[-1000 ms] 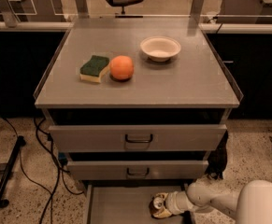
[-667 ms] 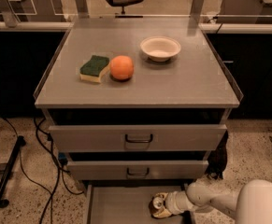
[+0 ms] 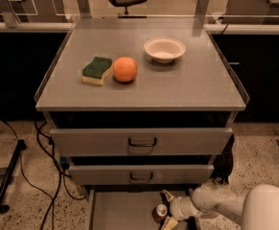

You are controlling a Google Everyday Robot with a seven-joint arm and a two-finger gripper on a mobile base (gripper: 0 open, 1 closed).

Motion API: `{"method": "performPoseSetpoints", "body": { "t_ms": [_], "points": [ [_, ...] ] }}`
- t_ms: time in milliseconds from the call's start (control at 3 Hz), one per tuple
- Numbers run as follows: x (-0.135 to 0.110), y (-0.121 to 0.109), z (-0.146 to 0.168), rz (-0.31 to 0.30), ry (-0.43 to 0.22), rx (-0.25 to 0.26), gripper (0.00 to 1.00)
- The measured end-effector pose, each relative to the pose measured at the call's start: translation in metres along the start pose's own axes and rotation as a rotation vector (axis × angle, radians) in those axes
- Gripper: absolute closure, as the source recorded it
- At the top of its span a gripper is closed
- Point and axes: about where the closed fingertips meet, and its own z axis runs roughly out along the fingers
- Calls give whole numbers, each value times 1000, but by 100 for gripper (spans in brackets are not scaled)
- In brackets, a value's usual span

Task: Place orange can into bottom drawer

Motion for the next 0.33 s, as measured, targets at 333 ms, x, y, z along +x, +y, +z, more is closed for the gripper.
{"method": "performPoseSetpoints", "body": {
  "t_ms": [333],
  "points": [
    [0,0,0,0,0,0,0]
  ]
}}
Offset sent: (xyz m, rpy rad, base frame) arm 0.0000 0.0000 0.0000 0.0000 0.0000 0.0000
